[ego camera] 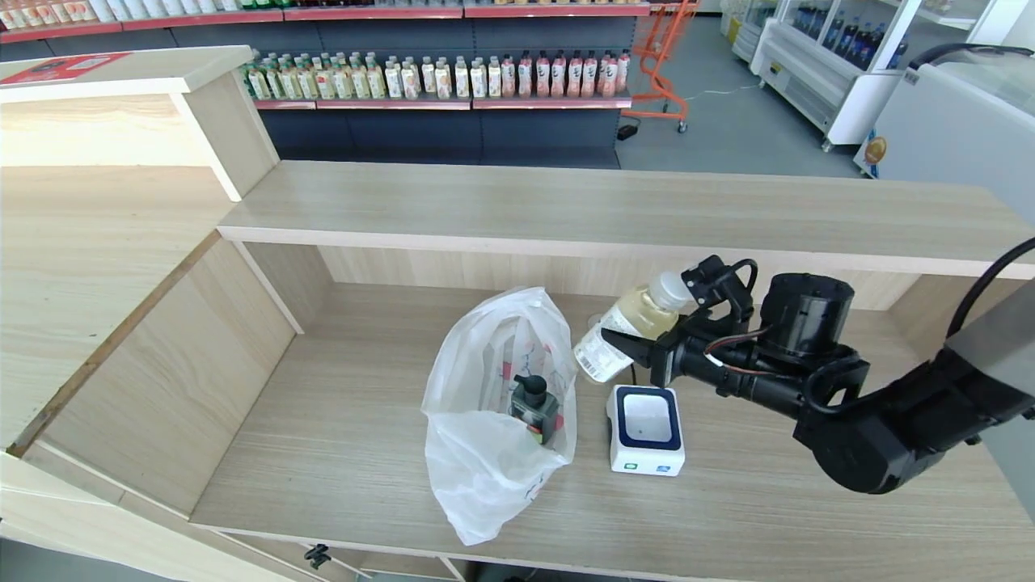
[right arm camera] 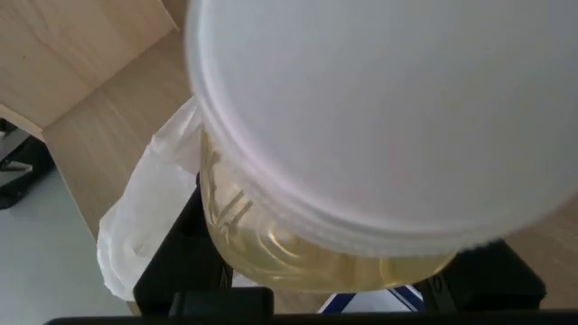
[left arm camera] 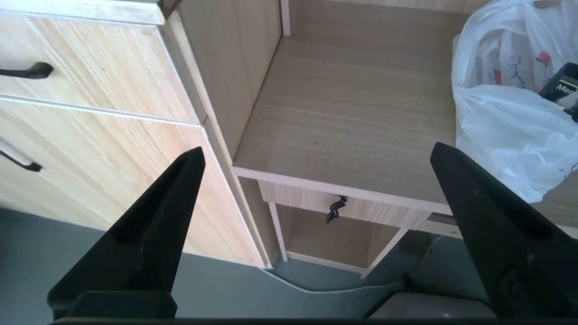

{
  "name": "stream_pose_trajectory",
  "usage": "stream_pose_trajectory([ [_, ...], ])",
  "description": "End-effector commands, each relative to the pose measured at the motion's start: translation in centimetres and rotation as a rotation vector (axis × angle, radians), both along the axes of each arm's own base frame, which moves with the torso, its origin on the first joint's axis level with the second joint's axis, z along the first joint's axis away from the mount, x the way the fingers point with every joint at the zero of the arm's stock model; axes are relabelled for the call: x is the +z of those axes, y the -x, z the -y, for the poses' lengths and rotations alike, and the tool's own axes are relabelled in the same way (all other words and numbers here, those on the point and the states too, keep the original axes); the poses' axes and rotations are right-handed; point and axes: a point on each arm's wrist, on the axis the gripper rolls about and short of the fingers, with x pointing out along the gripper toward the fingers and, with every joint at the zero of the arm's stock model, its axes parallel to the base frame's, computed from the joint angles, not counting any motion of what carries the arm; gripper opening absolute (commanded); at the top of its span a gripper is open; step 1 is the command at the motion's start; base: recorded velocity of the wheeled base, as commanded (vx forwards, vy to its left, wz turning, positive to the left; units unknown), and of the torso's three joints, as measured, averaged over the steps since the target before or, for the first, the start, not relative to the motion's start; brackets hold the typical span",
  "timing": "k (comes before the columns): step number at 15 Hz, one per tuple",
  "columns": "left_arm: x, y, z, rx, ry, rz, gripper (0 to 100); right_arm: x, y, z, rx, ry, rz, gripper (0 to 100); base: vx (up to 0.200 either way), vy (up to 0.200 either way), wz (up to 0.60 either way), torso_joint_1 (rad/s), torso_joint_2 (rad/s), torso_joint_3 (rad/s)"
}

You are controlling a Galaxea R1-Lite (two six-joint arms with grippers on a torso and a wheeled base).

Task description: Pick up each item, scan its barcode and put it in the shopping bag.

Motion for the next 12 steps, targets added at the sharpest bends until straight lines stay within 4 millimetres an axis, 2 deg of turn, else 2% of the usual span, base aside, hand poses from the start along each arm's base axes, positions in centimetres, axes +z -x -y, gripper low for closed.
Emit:
stream_pose_trajectory([
  [1, 0.0, 0.0, 0.0, 0.001, 0.000, 0.000, 100, -2.7, -2.2, -0.2, -0.016, 0.027, -0.023, 0, 0.000, 0.000, 0.00, 0.000, 0.00, 0.000],
  [4, 0.0, 0.0, 0.0, 0.002, 0.000, -0.002, 100, -4.0, -3.1, -0.9, -0.011, 0.039, -0.043, 0, 0.000, 0.000, 0.00, 0.000, 0.00, 0.000],
  [8, 0.0, 0.0, 0.0, 0.001, 0.000, -0.002, 100, -5.3, -5.2, -2.9, 0.015, 0.033, -0.023, 0, 0.000, 0.000, 0.00, 0.000, 0.00, 0.000],
  [12, 0.0, 0.0, 0.0, 0.001, 0.000, 0.000, 100, -7.7, -6.8, -4.7, 0.047, 0.082, 0.021, 0, 0.000, 0.000, 0.00, 0.000, 0.00, 0.000],
])
